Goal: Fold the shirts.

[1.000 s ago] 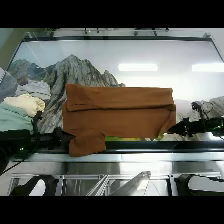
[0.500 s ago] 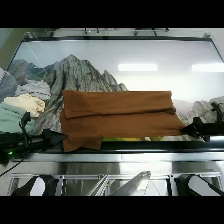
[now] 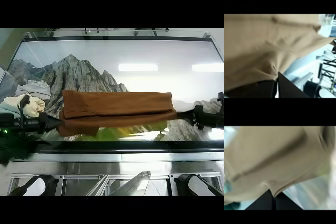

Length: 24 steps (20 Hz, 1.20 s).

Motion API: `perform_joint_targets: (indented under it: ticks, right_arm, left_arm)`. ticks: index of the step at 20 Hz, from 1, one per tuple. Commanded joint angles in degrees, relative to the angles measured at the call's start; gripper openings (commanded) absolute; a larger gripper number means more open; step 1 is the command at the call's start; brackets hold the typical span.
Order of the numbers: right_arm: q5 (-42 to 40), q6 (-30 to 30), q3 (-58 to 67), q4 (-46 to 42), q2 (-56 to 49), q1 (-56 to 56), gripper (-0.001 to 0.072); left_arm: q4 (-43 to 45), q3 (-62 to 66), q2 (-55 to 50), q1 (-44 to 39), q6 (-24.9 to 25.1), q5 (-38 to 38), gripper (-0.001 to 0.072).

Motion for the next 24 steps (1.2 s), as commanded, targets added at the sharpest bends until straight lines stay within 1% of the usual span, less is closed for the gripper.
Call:
perform_joint_targets:
  ticks: [1, 3, 6, 8, 13, 15, 16, 17, 18, 19, 20, 21, 22, 23, 24]
  right_arm:
    - [-4.6, -5.8, 4.1, 9.2, -6.6, 1.5, 0.0012]
    - [-8.8, -10.0, 5.6, 12.9, -11.8, 4.9, 0.0012]
    - [-18.7, -17.8, 5.8, 19.3, -18.7, 11.7, 0.0012]
    - [-24.5, -20.5, 6.1, 20.7, -22.1, 14.3, 0.0013]
    - [-29.7, -27.3, 6.6, 22.2, -25.0, 16.4, 0.0013]
    - [-29.9, -30.4, 6.6, 24.3, -25.0, 16.4, 0.0014]
    - [-30.0, -30.4, 6.6, 24.2, -25.0, 16.5, 0.0016]
    - [-29.9, -30.4, 6.6, 24.2, -25.0, 16.4, 0.0081]
    - [-29.6, -30.3, 6.6, 24.1, -24.9, 16.4, 0.0355]
    - [-28.6, -30.3, 6.7, 23.3, -24.3, 15.9, 0.0462]
    - [-26.9, -29.5, 7.0, 21.3, -23.2, 14.7, 0.0462]
    - [-24.8, -27.0, 8.2, 17.1, -21.9, 13.1, 0.0462]
    - [-22.8, -21.7, 10.3, 9.7, -20.5, 11.0, 0.047]
    - [-21.8, -15.1, 12.4, 1.6, -19.7, 9.1, 0.0583]
    - [-20.4, -7.5, 15.0, -6.4, -19.6, 7.4, 0.0656]
  left_arm:
    - [-0.5, 15.5, -12.9, -0.3, 0.1, 2.1, 0.0033]
    - [-0.5, 22.1, -20.3, -1.8, 0.1, 2.3, 0.0033]
    - [-0.5, 30.4, -30.2, -5.1, 0.2, 1.5, 0.0032]
    - [-0.5, 36.2, -36.2, -6.4, 0.1, 0.9, 0.0032]
    - [-0.2, 46.4, -46.7, -7.9, -0.4, 0.6, 0.0031]
    - [-0.2, 49.0, -49.4, -8.8, -0.4, 0.7, 0.0032]
    - [-0.1, 50.1, -50.5, -9.2, -0.4, 1.3, 0.0036]
    - [-0.2, 51.2, -51.2, -9.4, -0.5, 2.2, 0.0175]
    - [-0.2, 52.2, -51.7, -9.7, -1.6, 3.2, 0.0352]
    - [-0.2, 53.5, -51.7, -9.8, -2.3, 4.7, 0.0488]
    - [-0.3, 55.2, -51.6, -9.7, -2.8, 6.9, 0.0663]
    - [-0.2, 57.4, -51.6, -9.5, -3.9, 9.4, 0.0706]
    - [-0.2, 60.0, -51.6, -9.0, -5.4, 12.0, 0.0706]
    - [-0.2, 62.2, -51.5, -8.7, -7.1, 13.9, 0.0706]
    - [-0.2, 64.3, -51.4, -8.3, -8.9, 15.5, 0.0706]
